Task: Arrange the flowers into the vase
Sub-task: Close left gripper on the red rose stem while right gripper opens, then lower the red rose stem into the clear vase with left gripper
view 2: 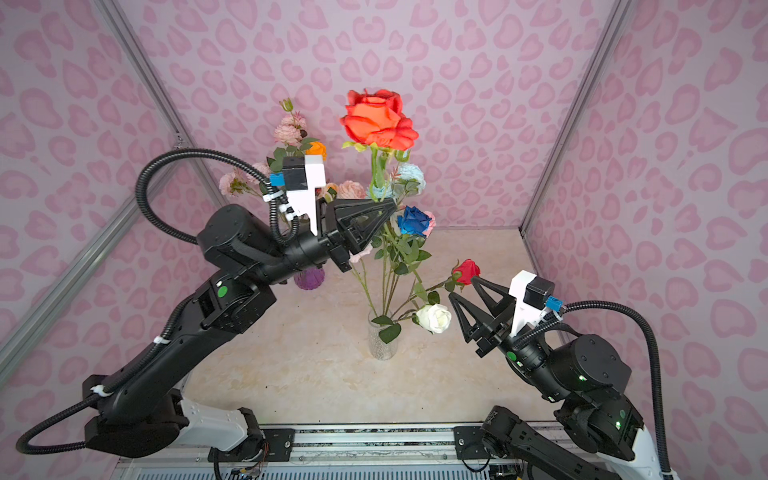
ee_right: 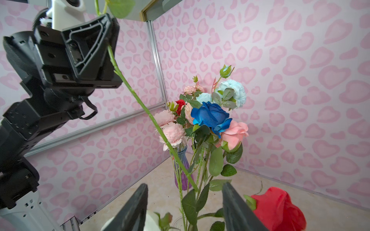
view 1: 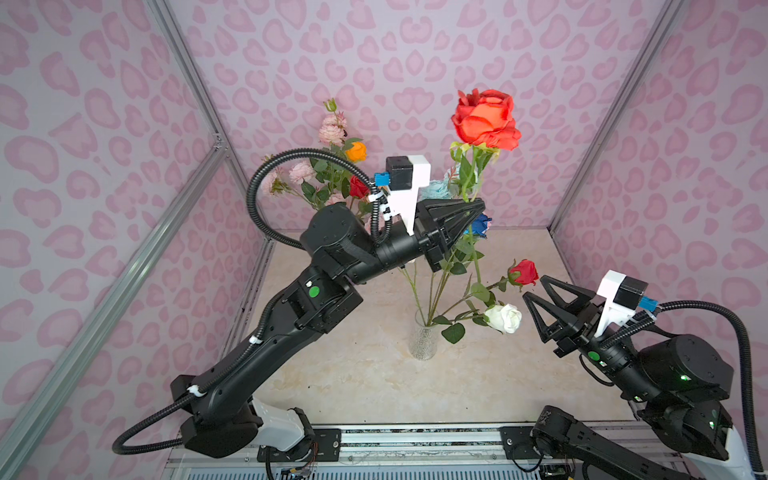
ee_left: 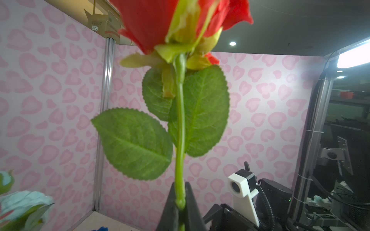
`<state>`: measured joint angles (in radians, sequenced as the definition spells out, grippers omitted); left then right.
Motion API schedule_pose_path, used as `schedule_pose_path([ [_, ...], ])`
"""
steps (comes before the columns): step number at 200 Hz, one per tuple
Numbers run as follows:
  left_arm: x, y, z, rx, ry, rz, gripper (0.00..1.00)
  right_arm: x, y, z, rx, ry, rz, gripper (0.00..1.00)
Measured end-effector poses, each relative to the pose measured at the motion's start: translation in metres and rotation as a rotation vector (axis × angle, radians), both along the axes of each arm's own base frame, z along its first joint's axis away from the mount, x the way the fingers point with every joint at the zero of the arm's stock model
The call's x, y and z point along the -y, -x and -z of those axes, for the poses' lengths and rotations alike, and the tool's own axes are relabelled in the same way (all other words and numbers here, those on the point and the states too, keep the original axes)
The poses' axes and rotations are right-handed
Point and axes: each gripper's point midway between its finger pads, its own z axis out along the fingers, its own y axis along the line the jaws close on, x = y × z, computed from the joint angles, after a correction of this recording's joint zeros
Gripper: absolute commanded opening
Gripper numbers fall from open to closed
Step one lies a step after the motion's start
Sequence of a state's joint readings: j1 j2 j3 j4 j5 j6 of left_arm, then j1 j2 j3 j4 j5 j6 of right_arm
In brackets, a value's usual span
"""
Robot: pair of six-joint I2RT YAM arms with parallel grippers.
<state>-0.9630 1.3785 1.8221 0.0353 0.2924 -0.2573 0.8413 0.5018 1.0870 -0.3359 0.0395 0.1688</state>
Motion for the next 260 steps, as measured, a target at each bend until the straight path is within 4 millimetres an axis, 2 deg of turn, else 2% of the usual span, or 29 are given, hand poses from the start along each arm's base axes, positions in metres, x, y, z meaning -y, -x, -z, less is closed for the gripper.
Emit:
schedule_pose_path([
  [29,-0.03,-0.002,0.01,0.019,-0.039,-0.132,0.04,0.0,-0.004,0.005,-0.012,0.008,0.017,0.6],
  [50,-0.036,-0.01,0.036,-0.002,-0.095,-0.197,0.04,0.0,-0.005,0.009,-0.023,0.011,0.023,0.6],
  [74,-0.031,-0.022,0.071,-0.046,-0.169,-0.241,0.04,0.005,-0.004,0.01,-0.034,-0.004,0.035,0.6],
  [94,-0.027,-0.031,0.093,-0.069,-0.213,-0.264,0.04,0.007,-0.004,0.014,-0.045,0.004,0.043,0.6],
  [189,-0.011,-0.05,0.157,-0.174,-0.267,-0.265,0.04,0.013,-0.006,0.021,-0.073,0.009,0.07,0.6],
  [260,-0.003,-0.058,0.233,-0.281,-0.338,-0.265,0.04,0.016,-0.006,0.022,-0.076,0.008,0.085,0.6],
])
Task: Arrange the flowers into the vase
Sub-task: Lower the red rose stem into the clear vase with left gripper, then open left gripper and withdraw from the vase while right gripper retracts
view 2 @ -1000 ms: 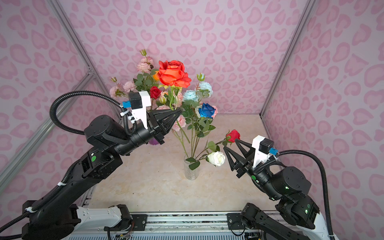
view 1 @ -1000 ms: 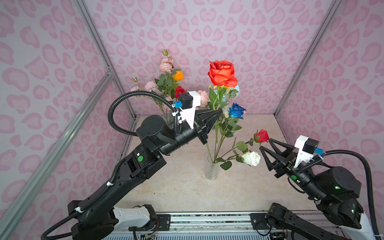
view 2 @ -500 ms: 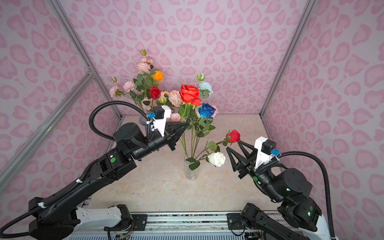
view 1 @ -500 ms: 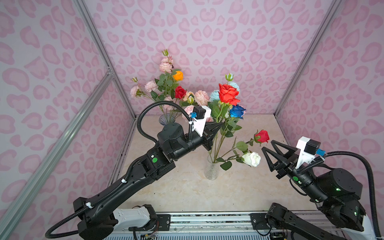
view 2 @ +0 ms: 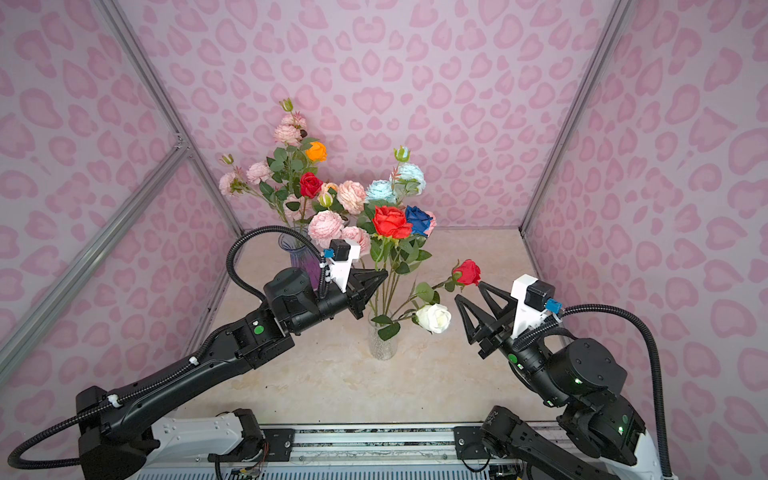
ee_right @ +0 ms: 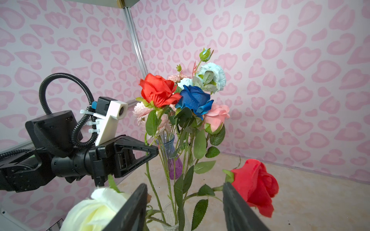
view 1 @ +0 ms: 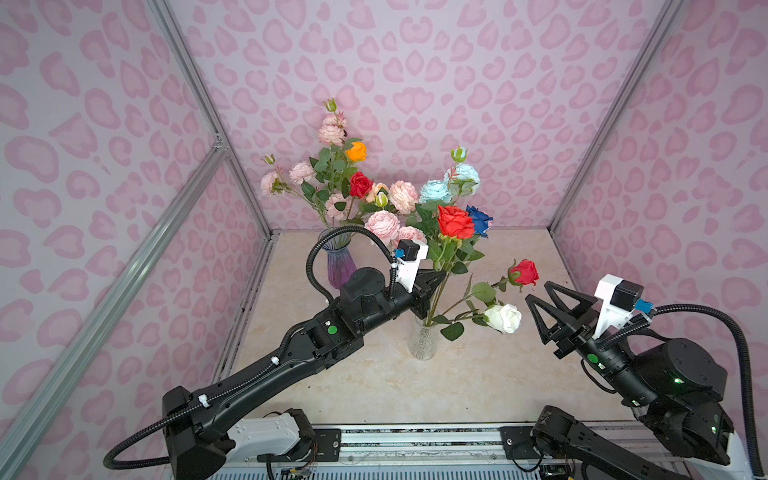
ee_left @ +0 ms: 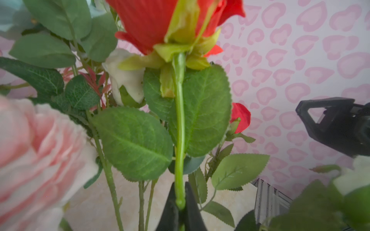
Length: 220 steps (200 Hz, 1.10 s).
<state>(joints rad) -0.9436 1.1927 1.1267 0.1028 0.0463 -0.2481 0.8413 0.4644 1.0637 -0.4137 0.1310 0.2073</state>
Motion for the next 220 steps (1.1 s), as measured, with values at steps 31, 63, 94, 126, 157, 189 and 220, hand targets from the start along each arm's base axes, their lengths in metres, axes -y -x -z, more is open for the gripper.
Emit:
schedule_pose_path([
  [31,0.0,-0.002,0.021,-0.027,-0.015,-0.013,0.1,-0.001,-0.001,0.001,-0.003,0.003,0.001,0.6],
  [63,-0.003,-0.004,0.036,-0.049,-0.035,-0.029,0.41,-0.004,-0.004,0.003,-0.012,0.014,0.004,0.6],
  [94,-0.009,-0.003,0.037,-0.047,-0.03,-0.047,0.54,-0.008,-0.008,0.006,-0.022,0.025,0.004,0.61],
  [126,-0.015,-0.002,0.039,-0.045,-0.032,-0.062,0.69,-0.01,-0.01,0.007,-0.028,0.032,0.006,0.61],
  [157,-0.016,-0.002,0.05,-0.058,-0.055,-0.065,0.79,-0.01,-0.011,0.007,-0.03,0.033,0.007,0.61],
  [189,-0.016,0.001,0.061,-0.079,-0.076,-0.055,0.79,-0.012,-0.012,0.009,-0.035,0.038,0.007,0.61],
  [220,-0.026,0.008,0.054,-0.076,-0.059,-0.054,0.98,-0.013,-0.013,0.011,-0.039,0.039,0.006,0.61],
])
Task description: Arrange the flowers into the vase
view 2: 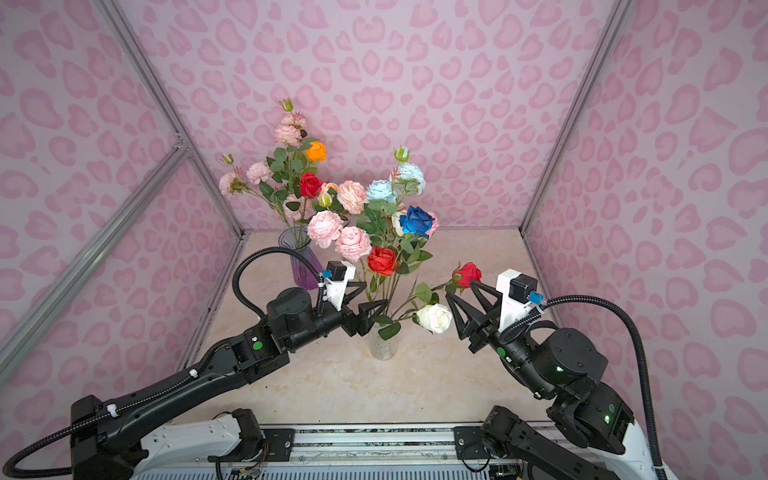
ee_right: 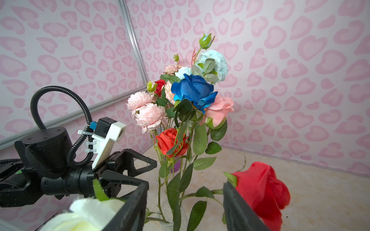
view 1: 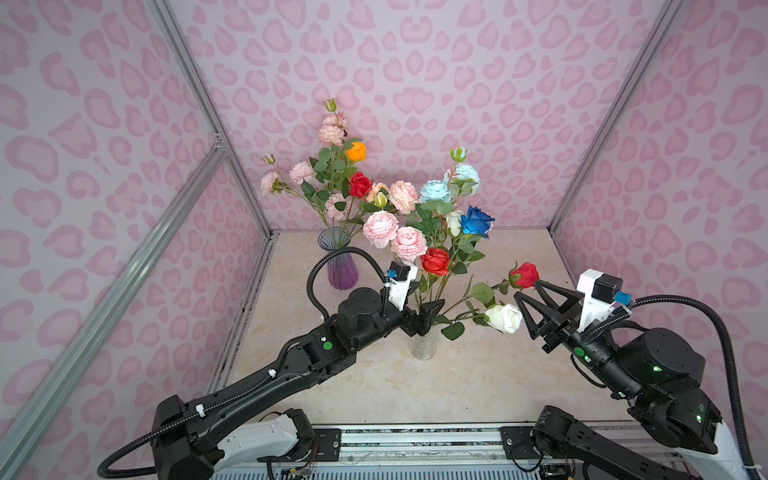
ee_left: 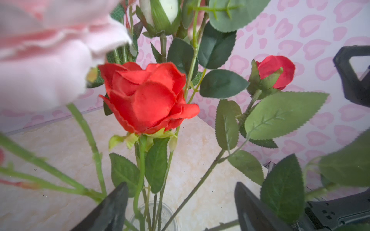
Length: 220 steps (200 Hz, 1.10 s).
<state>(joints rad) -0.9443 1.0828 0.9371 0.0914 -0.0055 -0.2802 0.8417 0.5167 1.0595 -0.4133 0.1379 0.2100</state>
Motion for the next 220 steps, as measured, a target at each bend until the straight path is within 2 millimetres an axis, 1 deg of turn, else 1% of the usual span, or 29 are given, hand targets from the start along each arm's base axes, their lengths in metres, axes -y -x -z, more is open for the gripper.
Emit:
schedule_pose_path([
  [13,-0.006,0.005,-0.008,0.004,0.015,0.002,0.98,0.001,-0.001,-0.001,-0.005,0.005,0.006,0.61],
  [25,-0.014,0.011,-0.018,0.016,0.027,0.006,0.98,0.004,-0.002,-0.005,-0.007,0.007,0.024,0.61],
  [55,-0.032,0.025,-0.057,0.079,0.076,0.011,0.98,0.021,0.0,-0.029,0.021,-0.022,0.085,0.61],
  [70,-0.039,0.03,-0.069,0.102,0.082,0.012,0.97,0.025,-0.003,-0.039,0.03,-0.024,0.115,0.61],
  [82,-0.046,0.034,-0.077,0.115,0.072,0.007,0.98,0.027,-0.01,-0.044,0.029,-0.009,0.158,0.65],
  [89,-0.052,0.035,-0.081,0.126,0.066,-0.007,0.98,0.029,-0.015,-0.047,0.026,0.007,0.192,0.7],
  [95,-0.057,0.036,-0.086,0.136,0.062,-0.022,0.98,0.031,-0.021,-0.049,0.022,0.024,0.228,0.73],
  [107,-0.074,0.036,-0.097,0.161,0.058,-0.076,0.98,0.035,-0.032,-0.051,0.015,0.067,0.3,0.76],
  [120,-0.094,0.034,-0.107,0.186,0.058,-0.158,0.98,0.041,-0.043,-0.054,0.015,0.112,0.385,0.76],
  [143,-0.137,0.021,-0.108,0.215,0.015,-0.366,0.98,0.057,-0.062,-0.061,0.025,0.193,0.568,0.78],
  [145,-0.139,0.02,-0.108,0.218,0.012,-0.38,0.98,0.059,-0.064,-0.062,0.026,0.202,0.586,0.84],
  [146,-0.142,0.02,-0.108,0.219,0.008,-0.393,0.98,0.06,-0.065,-0.063,0.027,0.204,0.591,0.91],
  [147,-0.143,0.019,-0.108,0.22,0.007,-0.4,0.98,0.062,-0.066,-0.063,0.027,0.209,0.604,0.94],
  [149,-0.146,0.018,-0.107,0.222,0.001,-0.418,0.98,0.064,-0.068,-0.064,0.027,0.216,0.625,0.97],
  [151,-0.15,0.017,-0.106,0.227,-0.006,-0.437,0.98,0.066,-0.069,-0.065,0.027,0.221,0.638,0.98],
  [163,-0.169,0.013,-0.097,0.255,-0.058,-0.527,0.98,0.086,-0.081,-0.072,0.024,0.251,0.764,0.98],
  [173,-0.18,0.012,-0.089,0.277,-0.1,-0.571,0.98,0.101,-0.088,-0.073,0.017,0.278,0.848,0.98],
  [189,-0.2,0.012,-0.086,0.31,-0.149,-0.65,0.98,0.121,-0.098,-0.064,-0.003,0.349,0.958,0.98],
  [208,-0.224,0.008,-0.085,0.335,-0.2,-0.764,0.98,0.132,-0.11,-0.054,-0.02,0.468,1.045,0.98],
  [220,-0.235,0.004,-0.082,0.338,-0.227,-0.809,0.98,0.146,-0.117,-0.047,-0.045,0.501,1.097,0.98],
])
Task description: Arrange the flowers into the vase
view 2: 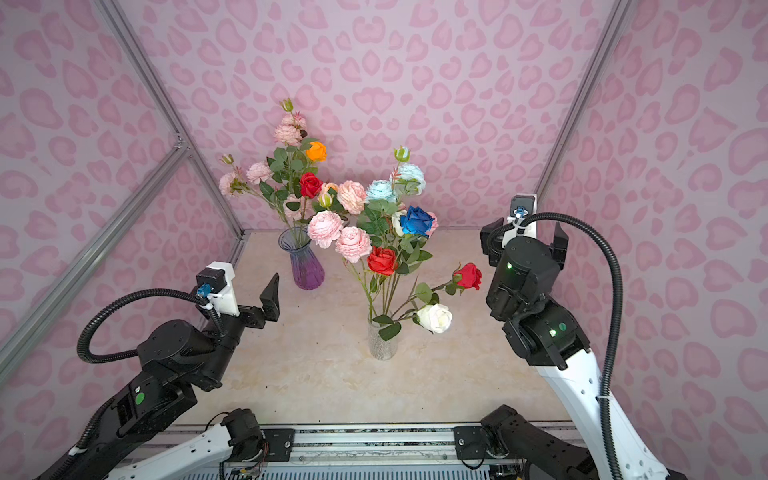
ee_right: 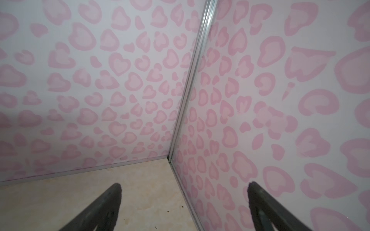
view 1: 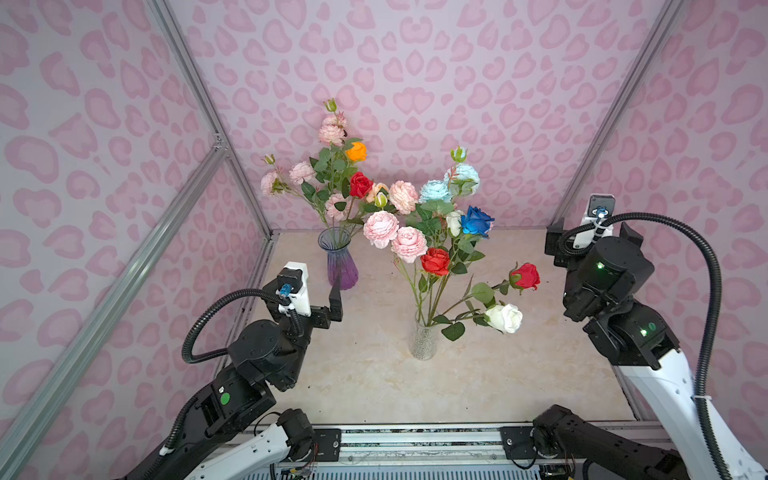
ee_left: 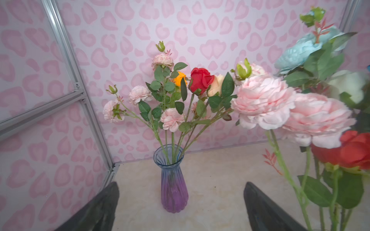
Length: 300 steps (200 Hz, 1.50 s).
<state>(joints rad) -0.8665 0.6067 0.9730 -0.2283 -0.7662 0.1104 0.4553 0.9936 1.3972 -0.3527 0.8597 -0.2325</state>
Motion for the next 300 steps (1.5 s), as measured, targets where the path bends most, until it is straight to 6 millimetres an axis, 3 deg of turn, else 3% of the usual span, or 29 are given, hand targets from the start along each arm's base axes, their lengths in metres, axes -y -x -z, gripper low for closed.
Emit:
schedule_pose_path([
  [24,-0.037,-0.01,0.011,0.012,-0.011,-0.16,0.98,0.033,0.002,0.015,0.001,-0.018,0.068,0.98],
  [47,-0.072,-0.035,0.036,-0.026,0.003,-0.299,0.98,0.043,-0.013,0.033,0.006,-0.032,0.046,0.98],
  [68,-0.09,-0.063,0.079,-0.094,0.05,-0.347,0.98,0.038,-0.038,0.091,-0.081,-0.024,-0.06,0.98],
  [88,-0.101,-0.079,0.141,-0.184,0.074,-0.366,0.98,0.053,-0.043,0.153,-0.107,-0.089,-0.073,0.98],
  [114,-0.119,-0.086,0.205,-0.255,0.09,-0.425,0.97,0.062,-0.052,0.221,-0.137,-0.154,-0.098,0.98],
  [132,-0.128,-0.086,0.246,-0.305,0.1,-0.454,0.98,0.062,-0.061,0.254,-0.165,-0.195,-0.112,0.98],
  [159,-0.128,-0.084,0.284,-0.324,0.117,-0.449,0.98,0.046,-0.07,0.315,-0.25,-0.237,-0.205,0.98],
  [174,-0.126,-0.085,0.293,-0.312,0.124,-0.432,0.98,0.033,-0.068,0.351,-0.315,-0.264,-0.269,0.98],
  [188,-0.125,-0.088,0.297,-0.299,0.131,-0.416,0.98,0.024,-0.069,0.365,-0.333,-0.274,-0.307,0.98],
  [231,-0.127,-0.104,0.303,-0.275,0.162,-0.386,0.98,0.009,-0.069,0.387,-0.324,-0.285,-0.375,0.99],
  [249,-0.121,-0.118,0.299,-0.247,0.161,-0.344,0.98,0.007,-0.074,0.377,-0.274,-0.285,-0.375,0.99],
  [278,-0.118,-0.126,0.322,-0.296,0.145,-0.32,0.98,-0.005,-0.082,0.37,-0.238,-0.264,-0.393,0.99],
  [289,-0.117,-0.133,0.315,-0.278,0.145,-0.313,0.98,-0.01,-0.08,0.376,-0.226,-0.258,-0.401,0.99],
  [300,-0.114,-0.145,0.304,-0.256,0.141,-0.286,0.98,-0.013,-0.078,0.395,-0.253,-0.256,-0.404,1.0],
])
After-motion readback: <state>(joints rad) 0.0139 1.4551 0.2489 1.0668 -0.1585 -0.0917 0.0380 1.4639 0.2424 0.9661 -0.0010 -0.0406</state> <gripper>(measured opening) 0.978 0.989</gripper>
